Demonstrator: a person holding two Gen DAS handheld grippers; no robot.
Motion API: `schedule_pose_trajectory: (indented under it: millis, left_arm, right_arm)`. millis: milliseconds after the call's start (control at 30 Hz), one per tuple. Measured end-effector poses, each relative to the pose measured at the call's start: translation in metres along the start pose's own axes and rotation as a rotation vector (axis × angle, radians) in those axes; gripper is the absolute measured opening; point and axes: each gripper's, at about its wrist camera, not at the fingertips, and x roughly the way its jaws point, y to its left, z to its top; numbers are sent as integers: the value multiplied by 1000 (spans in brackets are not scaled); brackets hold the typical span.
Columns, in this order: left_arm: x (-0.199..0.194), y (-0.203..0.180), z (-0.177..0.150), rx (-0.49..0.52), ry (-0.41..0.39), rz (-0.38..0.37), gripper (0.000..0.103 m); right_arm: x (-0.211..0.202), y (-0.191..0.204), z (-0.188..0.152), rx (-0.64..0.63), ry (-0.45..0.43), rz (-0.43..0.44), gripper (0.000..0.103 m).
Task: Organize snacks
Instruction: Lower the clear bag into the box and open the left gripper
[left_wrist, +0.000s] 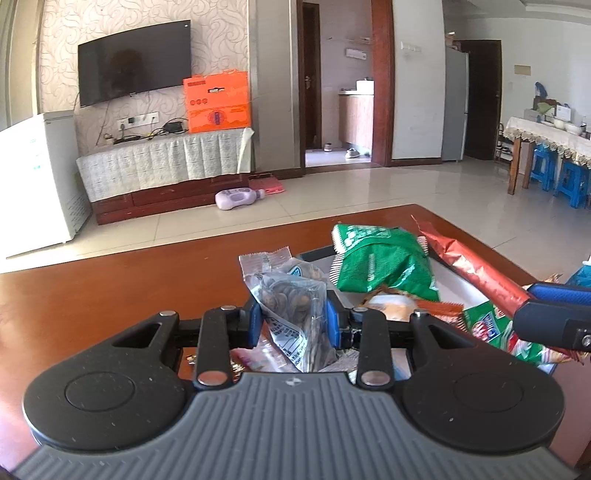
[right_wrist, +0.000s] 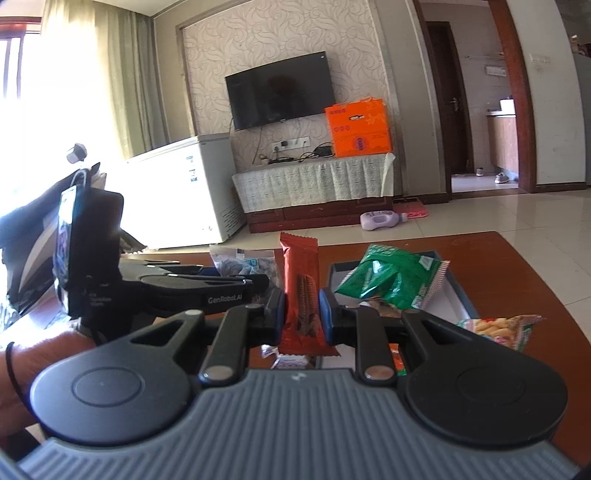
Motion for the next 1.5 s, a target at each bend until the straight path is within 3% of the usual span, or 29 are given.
schedule_pose_trajectory:
  millis: [467, 1167, 1500]
  left_arm:
    - [23, -46, 7, 33, -14, -74, 39]
    - [79, -79, 15, 18, 9, -165, 39]
    - [115, -87, 20, 30, 14, -169, 39]
  right_arm:
    - [-6, -16, 2, 13, -21, -48, 23]
    - [-10, -40, 2, 43, -38, -104, 23]
    - [-9, -49, 2, 64, -38, -134, 23]
